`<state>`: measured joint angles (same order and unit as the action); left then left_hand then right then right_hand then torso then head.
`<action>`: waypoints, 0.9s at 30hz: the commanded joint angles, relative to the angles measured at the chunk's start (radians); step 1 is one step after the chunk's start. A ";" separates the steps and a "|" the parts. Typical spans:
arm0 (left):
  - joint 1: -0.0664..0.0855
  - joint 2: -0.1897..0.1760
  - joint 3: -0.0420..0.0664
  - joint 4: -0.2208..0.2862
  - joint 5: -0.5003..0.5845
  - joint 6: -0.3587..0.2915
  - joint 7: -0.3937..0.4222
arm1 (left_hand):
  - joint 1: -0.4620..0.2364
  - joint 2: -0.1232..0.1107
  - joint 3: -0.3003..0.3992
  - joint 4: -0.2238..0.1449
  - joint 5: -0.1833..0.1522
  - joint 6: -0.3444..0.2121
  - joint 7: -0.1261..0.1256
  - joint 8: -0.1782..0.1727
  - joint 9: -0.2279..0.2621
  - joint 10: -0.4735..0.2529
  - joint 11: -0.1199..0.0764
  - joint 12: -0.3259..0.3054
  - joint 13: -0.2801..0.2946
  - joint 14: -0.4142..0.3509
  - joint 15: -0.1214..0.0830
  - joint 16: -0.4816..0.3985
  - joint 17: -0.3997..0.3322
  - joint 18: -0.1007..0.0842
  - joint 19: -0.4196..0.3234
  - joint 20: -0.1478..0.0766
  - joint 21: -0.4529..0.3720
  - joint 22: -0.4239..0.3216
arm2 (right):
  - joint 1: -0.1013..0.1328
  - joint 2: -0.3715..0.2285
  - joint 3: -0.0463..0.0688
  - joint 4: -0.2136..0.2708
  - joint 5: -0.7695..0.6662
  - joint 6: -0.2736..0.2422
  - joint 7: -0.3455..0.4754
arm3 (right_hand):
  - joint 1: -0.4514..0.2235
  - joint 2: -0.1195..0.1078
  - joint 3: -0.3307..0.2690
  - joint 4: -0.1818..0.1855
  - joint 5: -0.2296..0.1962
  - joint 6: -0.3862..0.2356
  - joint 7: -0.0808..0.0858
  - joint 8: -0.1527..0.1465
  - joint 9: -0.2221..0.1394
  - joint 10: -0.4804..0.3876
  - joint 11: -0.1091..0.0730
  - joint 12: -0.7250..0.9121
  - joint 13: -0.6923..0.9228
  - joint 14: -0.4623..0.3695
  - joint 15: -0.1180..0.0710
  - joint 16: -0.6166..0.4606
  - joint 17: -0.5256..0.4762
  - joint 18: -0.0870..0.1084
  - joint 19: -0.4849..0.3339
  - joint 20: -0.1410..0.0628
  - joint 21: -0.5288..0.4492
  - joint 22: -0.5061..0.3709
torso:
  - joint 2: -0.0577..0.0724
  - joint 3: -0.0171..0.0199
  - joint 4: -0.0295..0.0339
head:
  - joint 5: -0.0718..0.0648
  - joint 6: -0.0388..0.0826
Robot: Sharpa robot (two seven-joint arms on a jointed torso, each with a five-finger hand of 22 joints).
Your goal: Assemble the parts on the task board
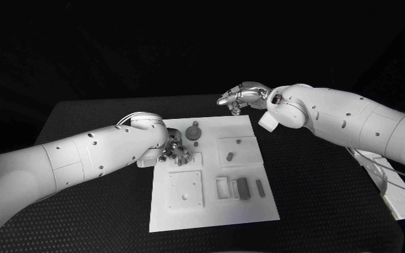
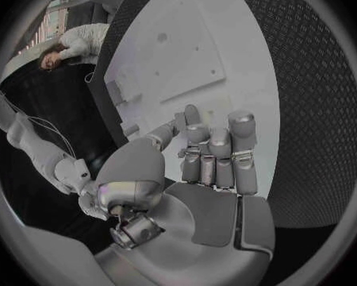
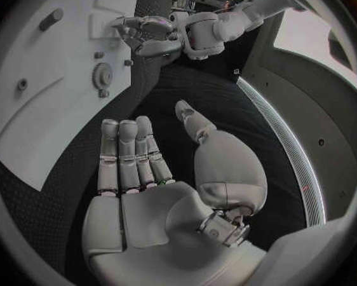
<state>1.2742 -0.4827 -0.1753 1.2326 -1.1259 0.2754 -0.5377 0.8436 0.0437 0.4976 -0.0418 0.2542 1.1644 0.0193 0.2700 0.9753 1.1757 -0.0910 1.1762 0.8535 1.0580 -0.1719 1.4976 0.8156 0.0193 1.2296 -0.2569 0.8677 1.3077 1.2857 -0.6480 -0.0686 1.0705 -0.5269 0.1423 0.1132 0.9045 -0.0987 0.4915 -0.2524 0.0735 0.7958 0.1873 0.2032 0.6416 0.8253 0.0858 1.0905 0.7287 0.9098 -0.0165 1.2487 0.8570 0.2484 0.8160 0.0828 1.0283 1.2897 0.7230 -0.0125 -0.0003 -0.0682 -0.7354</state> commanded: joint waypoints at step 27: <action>-0.005 0.006 -0.002 -0.011 0.033 -0.054 -0.014 | 0.012 0.027 0.143 -0.133 -0.027 -0.012 0.000 0.008 0.011 -0.002 0.001 -0.004 0.000 -0.002 -0.020 -0.006 -0.002 0.059 0.000 -0.017 -0.006 0.017 | 0.000 0.001 0.000 0.001 -0.003 0.011 0.007 | -0.004 0.003 0.004 0.002 -0.006 0.002 0.007 -0.005 -0.001 -0.010 0.000 0.006 -0.002 -0.006 0.001 0.006 -0.002 0.013 0.005 0.004 -0.004 0.002 | 0.000 0.0004 0.0001 | 0.000 0.001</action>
<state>1.2701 -0.4780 -0.1764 1.2214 -1.1043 0.2422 -0.5471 0.8397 0.0477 0.5025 -0.0412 0.2310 1.1573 0.0192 0.2739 0.9852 1.1756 -0.0909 1.1762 0.8536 1.0558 -0.1732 1.4975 0.8147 0.0192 1.2260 -0.2532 0.8679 1.3074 1.2857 -0.6478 -0.0686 1.0710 -0.5269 0.1422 0.1131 0.9045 -0.0987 0.4915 -0.2524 0.0735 0.7996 0.1868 0.2032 0.6417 0.8253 0.0858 1.0905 0.7279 0.9115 -0.0149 1.2487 0.8561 0.2485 0.8160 0.0828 1.0283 1.2907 0.7230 -0.0119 -0.0002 -0.0683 -0.7342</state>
